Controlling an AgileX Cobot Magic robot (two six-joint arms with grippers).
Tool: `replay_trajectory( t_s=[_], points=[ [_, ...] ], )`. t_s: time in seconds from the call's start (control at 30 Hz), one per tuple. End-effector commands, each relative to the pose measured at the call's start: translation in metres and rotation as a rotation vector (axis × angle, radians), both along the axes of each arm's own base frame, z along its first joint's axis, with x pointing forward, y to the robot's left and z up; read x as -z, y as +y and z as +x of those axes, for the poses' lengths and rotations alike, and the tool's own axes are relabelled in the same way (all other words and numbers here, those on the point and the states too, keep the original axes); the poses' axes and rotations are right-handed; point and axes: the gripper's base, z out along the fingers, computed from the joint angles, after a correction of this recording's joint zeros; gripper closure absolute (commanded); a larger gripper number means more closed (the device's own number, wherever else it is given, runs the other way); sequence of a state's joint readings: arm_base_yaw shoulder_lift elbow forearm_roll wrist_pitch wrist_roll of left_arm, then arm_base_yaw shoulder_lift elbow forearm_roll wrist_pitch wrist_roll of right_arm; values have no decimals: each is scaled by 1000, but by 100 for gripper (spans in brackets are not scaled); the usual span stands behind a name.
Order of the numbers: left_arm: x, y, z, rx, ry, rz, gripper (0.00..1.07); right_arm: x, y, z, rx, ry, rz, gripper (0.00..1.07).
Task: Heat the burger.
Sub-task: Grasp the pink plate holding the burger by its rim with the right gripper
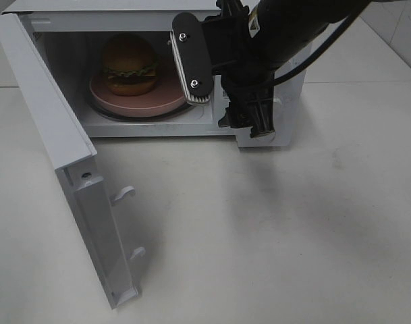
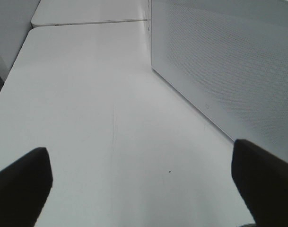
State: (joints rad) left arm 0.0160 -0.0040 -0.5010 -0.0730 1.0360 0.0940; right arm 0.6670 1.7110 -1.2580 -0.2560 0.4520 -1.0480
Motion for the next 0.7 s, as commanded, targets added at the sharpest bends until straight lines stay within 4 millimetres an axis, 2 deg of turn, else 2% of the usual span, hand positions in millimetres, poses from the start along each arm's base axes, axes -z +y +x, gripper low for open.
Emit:
replay_trajectory(
  t_s=[0.03, 0.23, 0.37, 0.47, 0.7],
  points=[
    [0, -1, -3, 2, -29, -5, 9, 1, 7, 3, -9, -29, 12, 22],
    [0, -1, -3, 2, -29, -5, 9, 12, 15, 11, -25, -56, 38, 23],
    [0, -1, -3, 2, -29, -5, 9, 26, 21, 16, -23, -45, 49, 23],
    [0, -1, -3, 2, -29, -5, 9, 28, 22, 18, -23, -43, 47, 23],
    [0, -1, -3, 2, -29, -5, 9, 44, 41, 41, 17, -28, 83, 23]
  ],
)
